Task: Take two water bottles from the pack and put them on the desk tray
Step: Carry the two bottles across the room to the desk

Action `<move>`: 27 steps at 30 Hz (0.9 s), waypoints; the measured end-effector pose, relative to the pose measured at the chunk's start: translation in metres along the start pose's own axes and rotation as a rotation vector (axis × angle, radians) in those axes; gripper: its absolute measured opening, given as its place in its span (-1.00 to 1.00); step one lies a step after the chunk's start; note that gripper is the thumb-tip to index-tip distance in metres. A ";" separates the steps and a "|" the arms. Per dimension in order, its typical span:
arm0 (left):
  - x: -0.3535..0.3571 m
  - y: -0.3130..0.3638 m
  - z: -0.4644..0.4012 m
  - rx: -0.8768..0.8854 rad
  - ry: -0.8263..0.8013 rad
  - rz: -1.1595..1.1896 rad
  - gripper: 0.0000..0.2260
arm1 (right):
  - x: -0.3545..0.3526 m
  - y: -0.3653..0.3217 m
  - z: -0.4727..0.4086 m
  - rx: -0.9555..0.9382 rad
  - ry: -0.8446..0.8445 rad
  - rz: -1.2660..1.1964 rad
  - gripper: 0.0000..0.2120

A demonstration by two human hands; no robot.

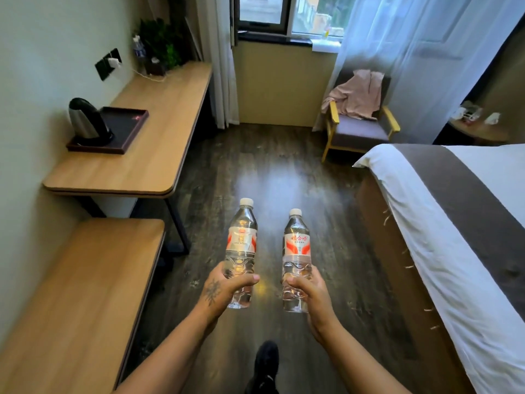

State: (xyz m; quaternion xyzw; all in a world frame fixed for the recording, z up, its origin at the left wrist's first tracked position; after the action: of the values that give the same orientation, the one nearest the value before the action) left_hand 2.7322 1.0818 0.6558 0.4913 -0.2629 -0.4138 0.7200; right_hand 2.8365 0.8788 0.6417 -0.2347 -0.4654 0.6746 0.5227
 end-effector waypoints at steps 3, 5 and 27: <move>0.012 0.026 -0.047 0.001 0.039 0.045 -0.33 | 0.002 -0.027 -0.056 0.024 -0.037 0.013 -0.31; 0.018 0.044 -0.076 0.003 0.046 0.060 -0.42 | 0.004 -0.044 -0.090 0.030 -0.058 0.032 -0.34; -0.059 0.184 -0.404 0.055 0.029 0.032 -0.18 | 0.146 -0.186 -0.403 0.002 -0.111 0.053 -0.38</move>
State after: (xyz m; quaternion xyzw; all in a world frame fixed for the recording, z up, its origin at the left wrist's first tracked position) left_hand 3.0806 1.3623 0.6742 0.5125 -0.2714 -0.3874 0.7167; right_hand 3.2010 1.1717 0.6452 -0.2087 -0.4864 0.7007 0.4784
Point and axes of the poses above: each hand's wrist, its own z-axis away from the middle knuckle, its own x-axis out of the palm, y = z × x, the point moved 2 cm from there along -z, towards the middle knuckle, and after that the axes turned 6 degrees about x, right-handed, at the moved point
